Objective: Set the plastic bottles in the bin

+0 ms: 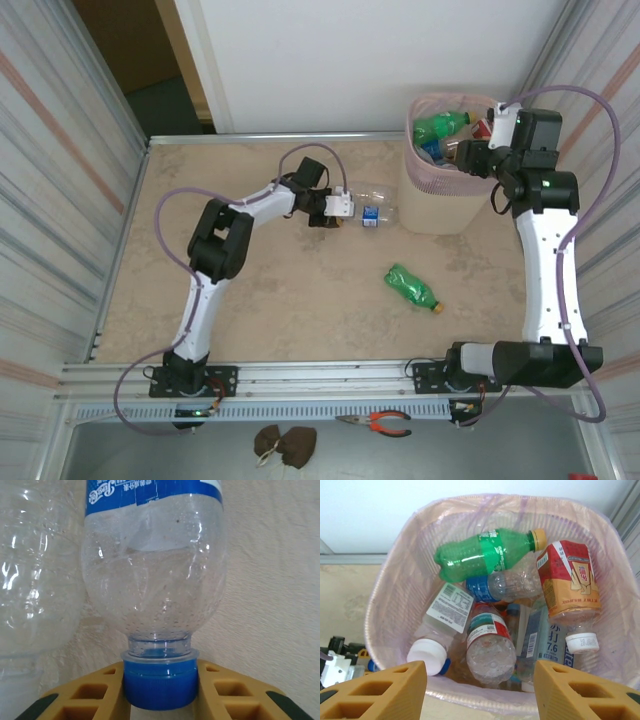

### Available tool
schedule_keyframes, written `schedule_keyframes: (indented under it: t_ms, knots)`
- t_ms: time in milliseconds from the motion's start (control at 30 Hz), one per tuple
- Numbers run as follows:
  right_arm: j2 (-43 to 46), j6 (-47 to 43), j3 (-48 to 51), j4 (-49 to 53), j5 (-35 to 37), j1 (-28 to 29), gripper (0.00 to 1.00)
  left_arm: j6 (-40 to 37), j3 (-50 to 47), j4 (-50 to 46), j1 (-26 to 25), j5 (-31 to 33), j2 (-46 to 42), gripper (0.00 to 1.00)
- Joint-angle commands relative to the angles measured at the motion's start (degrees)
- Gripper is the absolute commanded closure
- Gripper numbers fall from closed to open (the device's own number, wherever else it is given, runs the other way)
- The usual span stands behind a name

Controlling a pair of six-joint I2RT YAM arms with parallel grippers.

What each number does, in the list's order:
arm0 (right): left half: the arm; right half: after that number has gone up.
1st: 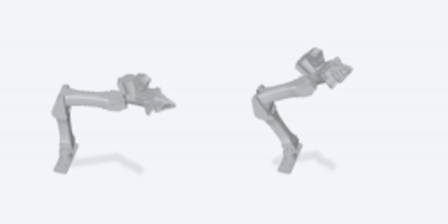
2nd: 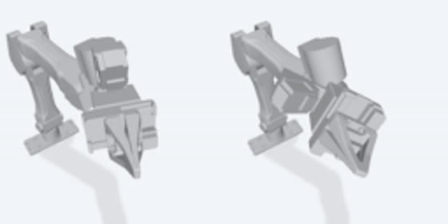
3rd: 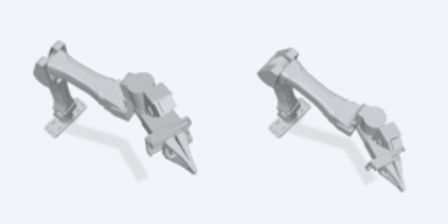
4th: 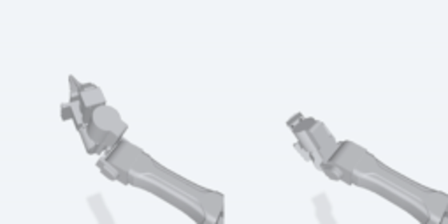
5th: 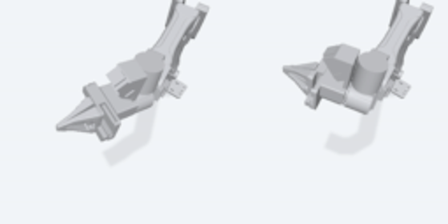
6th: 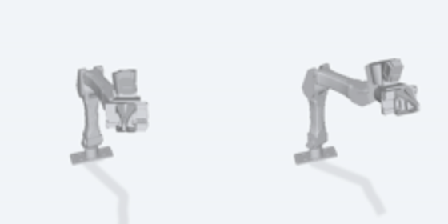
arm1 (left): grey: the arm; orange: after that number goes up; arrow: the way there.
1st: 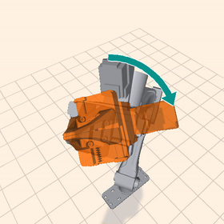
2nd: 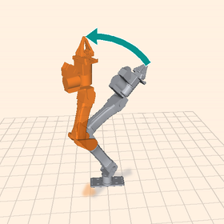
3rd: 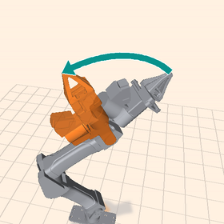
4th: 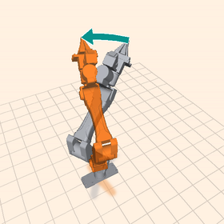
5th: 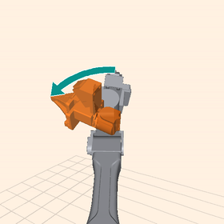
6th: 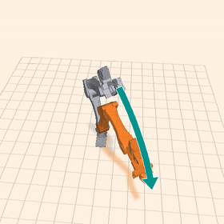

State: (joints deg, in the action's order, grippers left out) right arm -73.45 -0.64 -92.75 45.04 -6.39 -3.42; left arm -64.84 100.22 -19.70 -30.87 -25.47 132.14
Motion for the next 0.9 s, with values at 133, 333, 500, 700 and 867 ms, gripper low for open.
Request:
schedule_keyframes:
  t_ms: [133, 333, 500, 700, 867]
  knots:
    - [5.0, 1.8, 1.7, -0.7, -4.1, 0.6, 0.43, 7.2, -9.1, 3.1, -1.5, -4.1, -13.6, 0.73]
    - [10.3, 5.3, 5.4, -4.4, -9.9, 0.6, 0.43, 18.9, -19.6, 12.6, -2.2, -7.6, -24.3, 0.74]
    - [16.5, 9.6, 11.4, -14.0, -19.0, 1.2, 0.42, 30.2, -28.0, 22.3, -2.6, -11.8, -33.1, 0.76]
    - [25.1, 14.2, 19.3, -29.4, -27.8, 3.2, 0.40, 42.5, -35.6, 33.8, -2.6, -19.6, -43.1, 0.77]
    - [28.5, 15.9, 22.1, -37.1, -31.8, 6.5, 0.33, 49.7, -38.8, 40.3, -3.2, -25.4, -49.8, 0.77]
